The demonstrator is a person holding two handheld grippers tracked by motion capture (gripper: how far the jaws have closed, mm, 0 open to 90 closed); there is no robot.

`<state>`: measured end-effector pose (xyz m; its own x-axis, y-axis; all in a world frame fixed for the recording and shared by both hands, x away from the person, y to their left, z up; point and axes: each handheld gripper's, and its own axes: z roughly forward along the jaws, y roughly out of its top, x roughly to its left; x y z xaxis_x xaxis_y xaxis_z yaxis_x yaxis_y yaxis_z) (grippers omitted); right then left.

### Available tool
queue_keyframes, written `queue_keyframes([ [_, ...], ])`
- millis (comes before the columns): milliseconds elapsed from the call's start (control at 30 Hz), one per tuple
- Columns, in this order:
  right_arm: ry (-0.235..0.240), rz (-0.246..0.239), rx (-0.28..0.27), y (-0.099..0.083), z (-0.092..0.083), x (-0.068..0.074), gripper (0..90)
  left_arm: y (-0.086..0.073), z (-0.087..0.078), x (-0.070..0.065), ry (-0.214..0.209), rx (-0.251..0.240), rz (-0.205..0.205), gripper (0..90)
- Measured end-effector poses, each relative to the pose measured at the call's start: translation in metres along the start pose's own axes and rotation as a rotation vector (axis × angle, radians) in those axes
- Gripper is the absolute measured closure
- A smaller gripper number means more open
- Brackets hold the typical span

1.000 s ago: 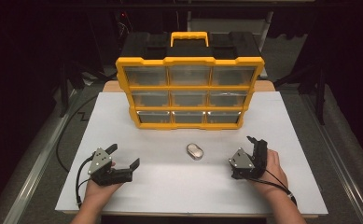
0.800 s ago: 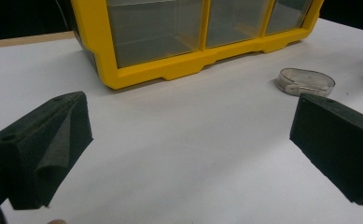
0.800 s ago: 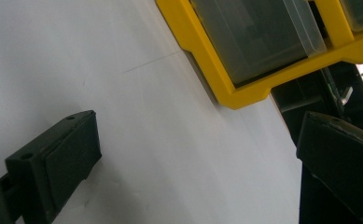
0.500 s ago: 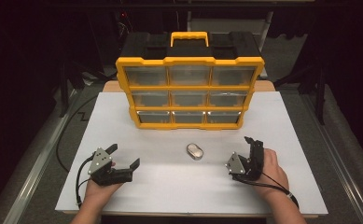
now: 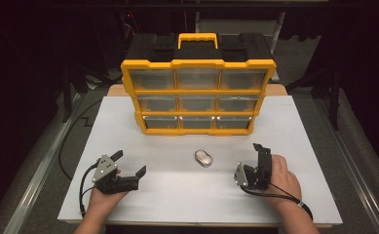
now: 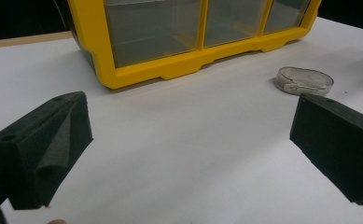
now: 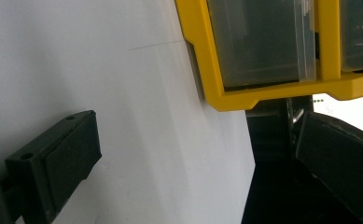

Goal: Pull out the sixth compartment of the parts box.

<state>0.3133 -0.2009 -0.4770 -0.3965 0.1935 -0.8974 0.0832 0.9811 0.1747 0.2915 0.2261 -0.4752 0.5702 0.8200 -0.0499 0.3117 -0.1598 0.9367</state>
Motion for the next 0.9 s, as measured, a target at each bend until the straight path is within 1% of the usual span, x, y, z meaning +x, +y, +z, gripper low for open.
queue_keyframes([
  [100,-0.003,-0.013,-0.001,0.001,0.0,0.001,0.0,0.0,0.0,0.0,0.0,0.0,0.0,0.2],
  [133,-0.006,-0.037,0.008,0.003,-0.001,0.001,0.0,0.0,0.0,0.0,0.0,-0.001,0.0,0.2],
  [167,-0.01,-0.028,0.009,0.004,-0.002,0.002,0.0,0.0,0.0,0.0,0.0,-0.001,0.0,0.2],
  [267,-0.026,-0.074,0.007,0.006,-0.003,0.002,0.2,0.0,0.0,0.0,-0.001,-0.002,-0.001,0.2],
  [333,-0.032,-0.076,0.008,0.007,-0.003,0.003,0.3,0.0,0.0,-0.001,-0.003,-0.004,0.001,0.2],
  [400,-0.037,-0.102,0.004,0.008,-0.004,0.003,0.7,0.0,0.0,-0.001,-0.003,-0.007,0.001,0.2],
  [467,-0.044,-0.107,0.013,0.009,-0.004,0.005,1.2,0.0,-0.001,0.0,-0.002,-0.007,0.0,0.2],
  [500,-0.034,-0.089,0.026,0.009,-0.005,0.007,1.5,0.0,-0.001,0.0,-0.002,-0.007,0.0,0.2],
  [533,-0.049,-0.113,0.017,0.011,-0.005,0.006,1.9,0.0,-0.001,0.0,0.001,-0.017,-0.007,0.2],
  [567,-0.059,-0.134,0.014,0.011,-0.005,0.005,2.4,0.0,-0.001,0.001,0.002,-0.016,-0.002,0.2],
  [600,-0.066,-0.132,0.016,0.012,-0.006,0.006,2.8,0.0,-0.001,0.001,-0.001,-0.017,0.0,0.2],
  [700,-0.063,-0.137,0.016,0.014,-0.007,0.006,3.8,0.001,-0.002,0.001,-0.004,-0.023,-0.001,0.2],
  [733,-0.08,-0.146,-0.002,0.015,-0.006,0.007,5.2,0.001,-0.002,0.0,-0.004,-0.03,-0.002,0.2],
  [767,-0.083,-0.146,-0.005,0.015,-0.006,0.007,5.9,0.001,-0.002,0.0,-0.005,-0.036,0.001,0.2],
  [900,-0.079,-0.135,0.0,0.015,-0.006,0.008,8.2,0.001,-0.002,0.0,0.001,-0.046,0.007,0.2],
])
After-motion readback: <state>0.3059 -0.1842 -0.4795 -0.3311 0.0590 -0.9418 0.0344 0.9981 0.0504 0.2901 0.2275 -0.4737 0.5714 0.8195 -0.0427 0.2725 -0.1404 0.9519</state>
